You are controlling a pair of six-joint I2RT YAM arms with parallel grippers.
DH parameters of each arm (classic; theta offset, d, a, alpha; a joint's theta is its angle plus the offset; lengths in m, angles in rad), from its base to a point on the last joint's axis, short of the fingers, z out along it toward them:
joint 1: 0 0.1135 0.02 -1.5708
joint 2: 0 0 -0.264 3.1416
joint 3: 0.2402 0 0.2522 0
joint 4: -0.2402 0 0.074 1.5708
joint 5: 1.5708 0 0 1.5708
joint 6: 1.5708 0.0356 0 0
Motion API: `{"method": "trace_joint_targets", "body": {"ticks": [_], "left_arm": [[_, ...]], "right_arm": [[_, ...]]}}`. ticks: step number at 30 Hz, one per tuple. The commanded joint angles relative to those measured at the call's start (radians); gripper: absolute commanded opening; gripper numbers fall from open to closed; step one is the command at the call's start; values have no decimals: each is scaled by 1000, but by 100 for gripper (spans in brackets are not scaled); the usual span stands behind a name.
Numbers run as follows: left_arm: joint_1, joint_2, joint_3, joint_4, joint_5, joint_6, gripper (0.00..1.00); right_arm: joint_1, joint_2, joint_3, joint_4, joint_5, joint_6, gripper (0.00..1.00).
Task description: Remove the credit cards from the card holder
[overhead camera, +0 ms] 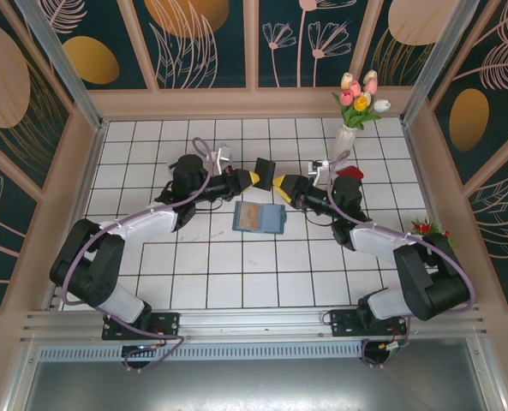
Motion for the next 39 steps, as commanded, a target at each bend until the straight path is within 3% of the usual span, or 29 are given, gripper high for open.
{"method": "trace_joint_targets", "body": {"ticks": [1,5,9,13,21,28,34,39], "left_arm": [[12,-55,117,-361,-128,320,0],[13,-60,245,-622,-303,597,0],[29,-48,319,-784,-460,855,0],[71,-67,331,-834,-492,1032,0],[163,-96,348,-953,-492,1299,0],[171,-73,351,-961,-621,1429,0],[172,-53,332,-982,-622,1572,0],[172,45,403,-1127,-694,1665,0]], "right_arm": [[-30,-79,37,-231,46,-158,59],[-52,-131,74,-432,122,-307,76],[-81,-152,58,-483,157,-353,88],[-113,-146,39,-489,151,-379,99],[-167,-107,77,-564,107,-457,99],[-181,-84,116,-637,86,-500,99],[-182,-91,113,-622,92,-497,99],[-181,-96,110,-603,73,-492,99]]}}
